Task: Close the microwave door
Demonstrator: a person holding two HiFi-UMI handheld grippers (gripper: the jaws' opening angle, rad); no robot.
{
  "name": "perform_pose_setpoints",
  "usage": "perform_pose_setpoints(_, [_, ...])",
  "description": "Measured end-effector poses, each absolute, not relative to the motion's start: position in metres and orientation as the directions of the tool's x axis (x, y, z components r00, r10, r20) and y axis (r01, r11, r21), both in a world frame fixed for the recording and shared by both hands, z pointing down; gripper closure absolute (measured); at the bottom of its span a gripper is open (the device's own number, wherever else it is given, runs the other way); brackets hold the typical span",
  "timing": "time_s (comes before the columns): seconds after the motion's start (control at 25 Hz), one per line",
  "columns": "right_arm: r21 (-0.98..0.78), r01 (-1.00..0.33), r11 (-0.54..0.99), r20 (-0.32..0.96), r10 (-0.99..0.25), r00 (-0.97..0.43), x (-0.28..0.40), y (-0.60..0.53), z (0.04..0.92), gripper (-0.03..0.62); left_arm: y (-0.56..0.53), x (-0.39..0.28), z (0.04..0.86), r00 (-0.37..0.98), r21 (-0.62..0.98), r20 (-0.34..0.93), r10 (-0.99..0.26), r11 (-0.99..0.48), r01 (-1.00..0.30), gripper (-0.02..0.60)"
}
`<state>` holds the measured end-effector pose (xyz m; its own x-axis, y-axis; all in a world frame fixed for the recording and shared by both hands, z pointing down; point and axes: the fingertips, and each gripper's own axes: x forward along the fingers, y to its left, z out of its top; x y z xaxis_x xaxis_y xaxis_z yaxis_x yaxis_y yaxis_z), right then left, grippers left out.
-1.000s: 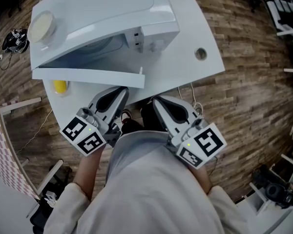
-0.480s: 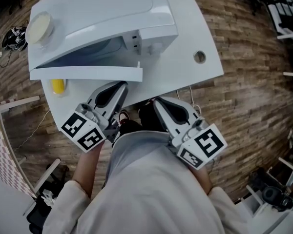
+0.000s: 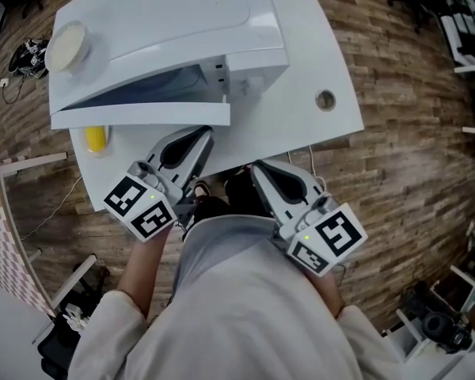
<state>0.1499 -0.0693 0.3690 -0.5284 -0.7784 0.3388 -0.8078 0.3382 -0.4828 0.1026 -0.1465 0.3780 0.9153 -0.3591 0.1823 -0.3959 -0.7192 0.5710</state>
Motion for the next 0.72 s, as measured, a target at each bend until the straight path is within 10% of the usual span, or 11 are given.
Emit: perform_pose_setpoints(0.72, [-0.491, -0.803, 0.338, 0.333, -0.779, -0.532, 0.151, -0.066, 0.371, 0.571, -0.166, 0.117, 0.374, 0.893, 0.562, 0.176, -0.415, -0.702, -0.437, 0.568])
